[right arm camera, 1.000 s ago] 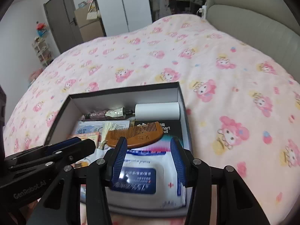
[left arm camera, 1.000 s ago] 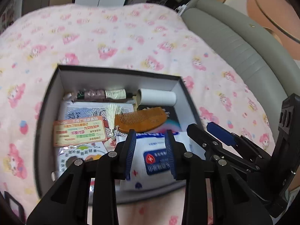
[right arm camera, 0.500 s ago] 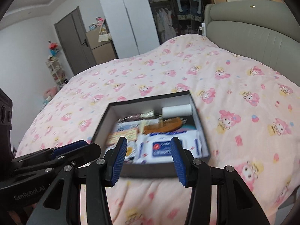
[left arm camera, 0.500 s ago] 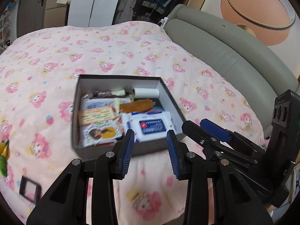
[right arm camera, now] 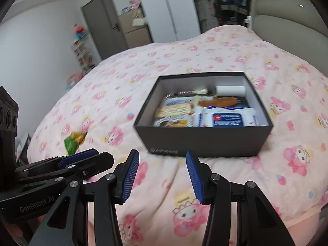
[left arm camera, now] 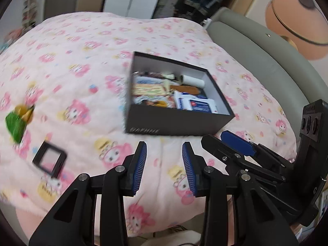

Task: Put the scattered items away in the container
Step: 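Withdraw the left gripper and move it to the black square frame, then grasp the black square frame edge with the left gripper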

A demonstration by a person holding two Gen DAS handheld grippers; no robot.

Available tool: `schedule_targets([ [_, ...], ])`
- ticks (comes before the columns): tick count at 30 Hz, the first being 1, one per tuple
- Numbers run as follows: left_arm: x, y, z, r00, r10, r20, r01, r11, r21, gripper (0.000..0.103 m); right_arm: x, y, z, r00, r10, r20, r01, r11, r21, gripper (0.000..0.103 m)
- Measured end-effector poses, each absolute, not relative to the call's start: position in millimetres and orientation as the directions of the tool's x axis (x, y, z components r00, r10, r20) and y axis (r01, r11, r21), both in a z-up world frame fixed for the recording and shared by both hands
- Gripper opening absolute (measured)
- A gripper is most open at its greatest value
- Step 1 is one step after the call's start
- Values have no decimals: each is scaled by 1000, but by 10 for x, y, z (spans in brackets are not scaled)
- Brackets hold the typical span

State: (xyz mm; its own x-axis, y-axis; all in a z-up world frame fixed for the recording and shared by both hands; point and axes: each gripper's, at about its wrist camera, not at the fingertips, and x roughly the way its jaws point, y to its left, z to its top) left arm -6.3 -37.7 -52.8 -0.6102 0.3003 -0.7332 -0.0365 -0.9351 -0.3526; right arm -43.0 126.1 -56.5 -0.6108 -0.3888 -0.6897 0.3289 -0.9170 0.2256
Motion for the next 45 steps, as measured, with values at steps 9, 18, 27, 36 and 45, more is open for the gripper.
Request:
schedule_targets([
  [9,271,-869,-774,-614,225,-757,76,-937,-340,36,-281,786,-772,-532,-430,-729,409,-885,223,44],
  [18,428,-1298,-1062,-599,205,-774,161,-916,-367,37,-190,318,-1062,-443,-427,-788,483,-855,192,44],
  [27,494,-1801,-1441,-563,173,-808,294,-872,-391,37,-260,-46,-1411,-331,-419,-845,540,-819,195,44],
  [36,331,-2284,-1803,-572,163,-804,428,-777,-462,37,-533,-397,-1583,-300,-400,-866,570,-803,173,44],
  [45,183,-2415,-2079,-616,116,-779,447,-763,-467,26,-963,-950,-1765,-317,-386,-867,573,-806,149,44],
])
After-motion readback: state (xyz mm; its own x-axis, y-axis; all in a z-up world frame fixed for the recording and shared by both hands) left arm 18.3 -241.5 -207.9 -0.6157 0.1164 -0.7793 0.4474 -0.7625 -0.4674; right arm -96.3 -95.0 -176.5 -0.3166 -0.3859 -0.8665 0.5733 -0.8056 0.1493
